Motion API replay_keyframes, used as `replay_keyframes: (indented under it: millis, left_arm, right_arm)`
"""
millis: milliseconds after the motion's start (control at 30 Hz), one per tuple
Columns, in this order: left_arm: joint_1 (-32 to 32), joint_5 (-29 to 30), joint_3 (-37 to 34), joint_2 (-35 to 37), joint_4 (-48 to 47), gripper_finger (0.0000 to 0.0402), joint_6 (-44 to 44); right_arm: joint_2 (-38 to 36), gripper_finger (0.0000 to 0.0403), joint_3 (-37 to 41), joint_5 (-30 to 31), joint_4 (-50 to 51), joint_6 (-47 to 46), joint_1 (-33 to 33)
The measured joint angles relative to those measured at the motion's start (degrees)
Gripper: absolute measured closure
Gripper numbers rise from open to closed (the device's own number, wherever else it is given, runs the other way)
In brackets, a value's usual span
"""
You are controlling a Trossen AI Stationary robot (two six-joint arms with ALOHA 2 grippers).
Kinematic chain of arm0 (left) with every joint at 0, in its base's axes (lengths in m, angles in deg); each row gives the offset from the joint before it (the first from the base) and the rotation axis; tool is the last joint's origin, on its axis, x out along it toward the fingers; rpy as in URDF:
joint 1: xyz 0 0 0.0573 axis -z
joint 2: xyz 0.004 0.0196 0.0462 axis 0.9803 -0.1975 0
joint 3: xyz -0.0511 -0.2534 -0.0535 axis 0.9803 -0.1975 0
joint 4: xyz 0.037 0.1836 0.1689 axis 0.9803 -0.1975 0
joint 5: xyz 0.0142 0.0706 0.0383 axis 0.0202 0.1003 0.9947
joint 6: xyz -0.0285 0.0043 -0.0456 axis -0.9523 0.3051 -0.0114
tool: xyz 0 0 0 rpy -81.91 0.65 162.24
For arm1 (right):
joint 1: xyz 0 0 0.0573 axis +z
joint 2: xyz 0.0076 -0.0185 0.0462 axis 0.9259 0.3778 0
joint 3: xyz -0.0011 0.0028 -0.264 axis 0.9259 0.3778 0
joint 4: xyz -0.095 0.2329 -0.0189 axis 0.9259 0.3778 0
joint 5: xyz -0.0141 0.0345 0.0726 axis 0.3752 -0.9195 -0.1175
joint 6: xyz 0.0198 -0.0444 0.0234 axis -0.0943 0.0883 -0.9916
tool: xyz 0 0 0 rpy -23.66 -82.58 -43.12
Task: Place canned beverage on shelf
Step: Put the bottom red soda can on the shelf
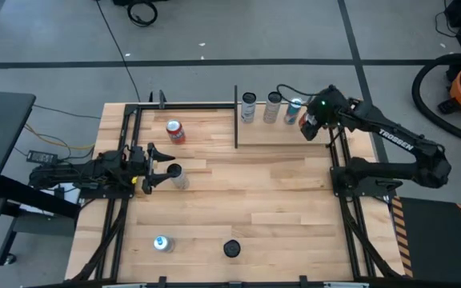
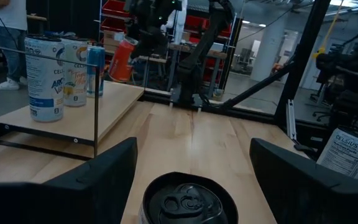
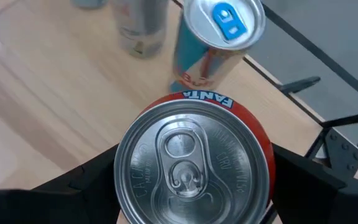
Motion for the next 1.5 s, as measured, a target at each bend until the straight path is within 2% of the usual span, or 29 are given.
replay_keyframes:
  millis: [267, 533, 700, 900, 1067, 1233, 1500]
  left_arm:
    - [0.00, 0.00, -0.01, 0.00, 0.02, 0.0088, -0.02]
    - [-0.01, 0.00, 0.00, 0.01, -0.01, 0.0088, -0.05]
    - [0.01, -0.04, 0.01, 0.00, -0.31, 0.0088, -0.64]
    - [0.01, -0.08, 0.01, 0.02, -0.42, 0.0088, -0.66]
    - [-0.01, -0.08, 0.01, 0.00, -0.49, 0.0088, -0.69]
    - [0.00, -0.08, 0.01, 0.00, -0.55, 0.0088, -0.69]
    - [-0.01, -0.08, 0.01, 0.00, -0.61, 0.0088, -0.62]
  right_arm:
    - [4.46, 0.0073, 0.00, -1.67, -1.36, 0.78, -7.47]
    - [5.88, 0.0073, 0.36, -7.51, -4.53, 1.03, -12.86]
    - [5.39, 0.0073, 1.16, -11.38, -7.24, 1.05, -14.93]
    - [5.39, 0.0073, 1.38, -11.65, -8.47, -0.40, -15.20]
    - [5.39, 0.0073, 1.40, -10.27, -10.22, -6.99, -15.18]
    - [5.41, 0.0073, 1.44, -7.42, -7.89, -11.92, -14.02]
    - [5.48, 0.0073, 1.44, 0.31, -8.83, -22.27, -10.90]
